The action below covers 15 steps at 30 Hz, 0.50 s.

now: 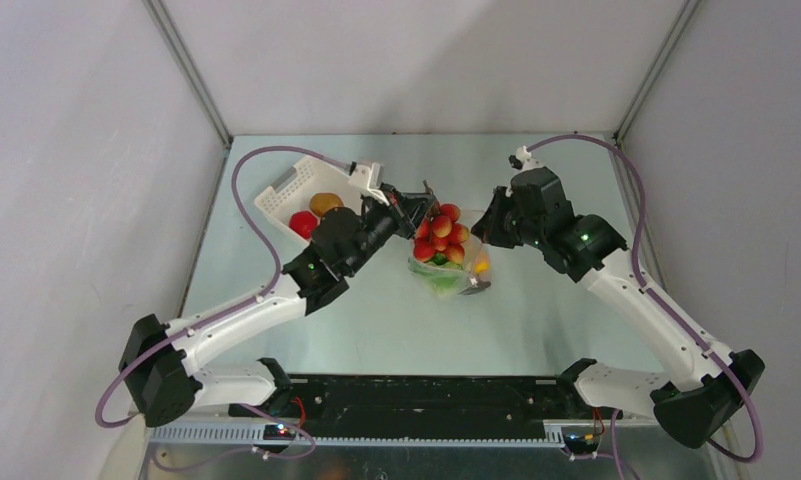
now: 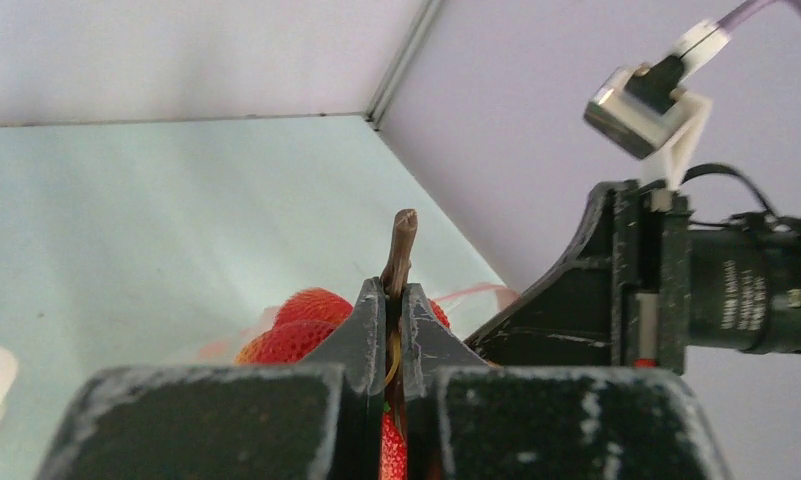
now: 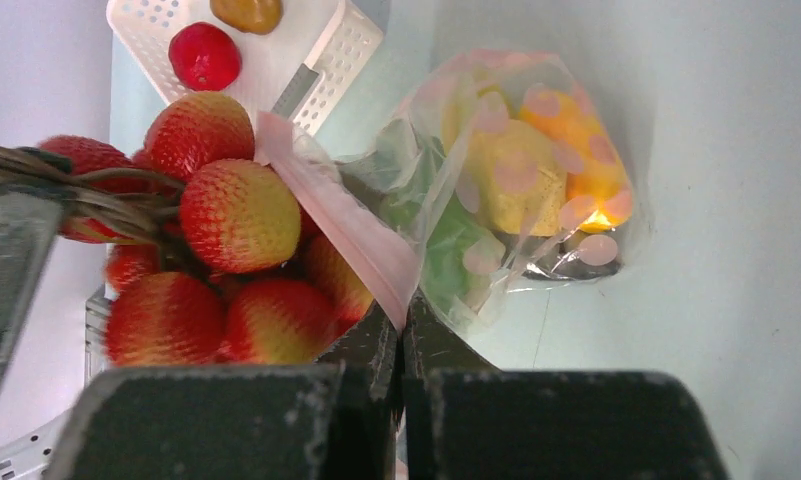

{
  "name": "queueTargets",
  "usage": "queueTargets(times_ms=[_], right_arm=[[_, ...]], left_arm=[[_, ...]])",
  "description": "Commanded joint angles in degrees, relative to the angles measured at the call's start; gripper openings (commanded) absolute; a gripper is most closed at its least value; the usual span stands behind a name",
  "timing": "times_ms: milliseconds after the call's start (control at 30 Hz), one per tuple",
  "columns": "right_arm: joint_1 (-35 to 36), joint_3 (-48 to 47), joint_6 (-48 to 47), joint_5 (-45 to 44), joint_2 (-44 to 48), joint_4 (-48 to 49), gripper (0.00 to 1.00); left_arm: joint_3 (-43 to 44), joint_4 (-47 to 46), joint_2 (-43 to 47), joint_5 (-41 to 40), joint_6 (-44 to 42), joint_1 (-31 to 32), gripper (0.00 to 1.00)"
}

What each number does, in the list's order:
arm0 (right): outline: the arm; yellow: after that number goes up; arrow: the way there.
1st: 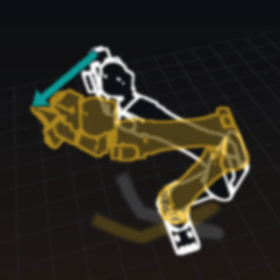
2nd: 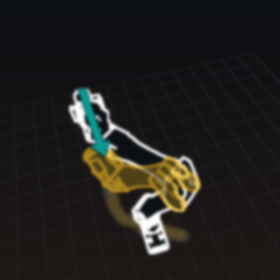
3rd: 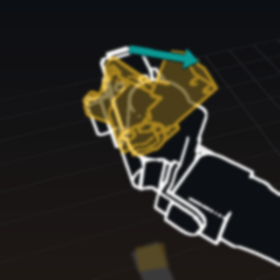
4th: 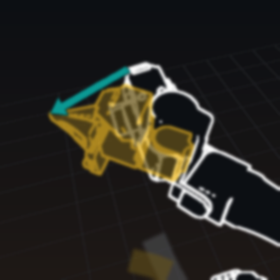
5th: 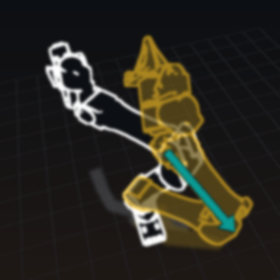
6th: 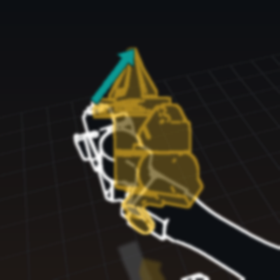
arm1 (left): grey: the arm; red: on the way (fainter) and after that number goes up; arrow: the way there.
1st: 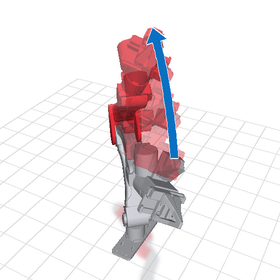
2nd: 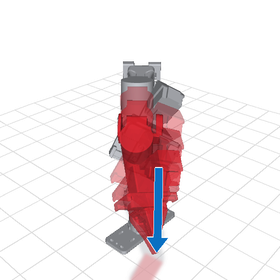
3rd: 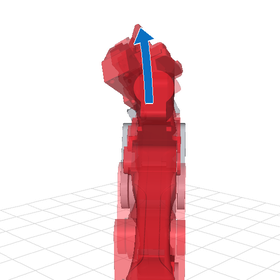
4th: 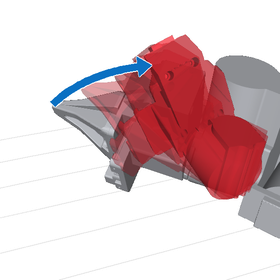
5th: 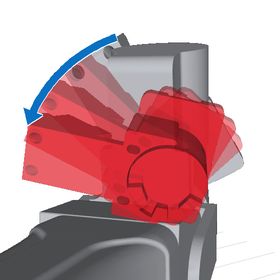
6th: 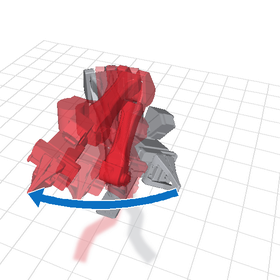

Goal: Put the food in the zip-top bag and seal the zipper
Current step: Place the fake fruit in the zipper food storage bag.

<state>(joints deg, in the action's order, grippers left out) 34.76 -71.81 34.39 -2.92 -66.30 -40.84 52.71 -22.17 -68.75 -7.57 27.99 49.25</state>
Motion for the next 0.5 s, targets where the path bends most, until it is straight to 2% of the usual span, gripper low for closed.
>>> queueTargets(times_ms=[0, 100, 233, 467], right_arm=[[-0.5, -2.7, 2.0, 0.2, 1.6, 3.0, 0.00], [-0.7, -2.7, 3.8, 1.9, 1.5, 4.9, 0.00], [-0.9, -2.8, 5.4, 4.5, 1.8, 6.9, 0.00], [-1.3, -2.7, 7.4, 5.6, 4.9, 8.8, 0.00]], left_arm=[[-1.9, -5.9, 0.8, -8.5, -6.5, 2.5, 0.00], [-2.1, -6.7, 0.3, -12.6, -12.1, 6.4, 0.00], [-1.3, -5.9, -0.9, -11.5, -15.6, 8.9, 0.00], [-3.1, -6.0, -1.0, -0.4, -18.6, 10.3, 0.00]])
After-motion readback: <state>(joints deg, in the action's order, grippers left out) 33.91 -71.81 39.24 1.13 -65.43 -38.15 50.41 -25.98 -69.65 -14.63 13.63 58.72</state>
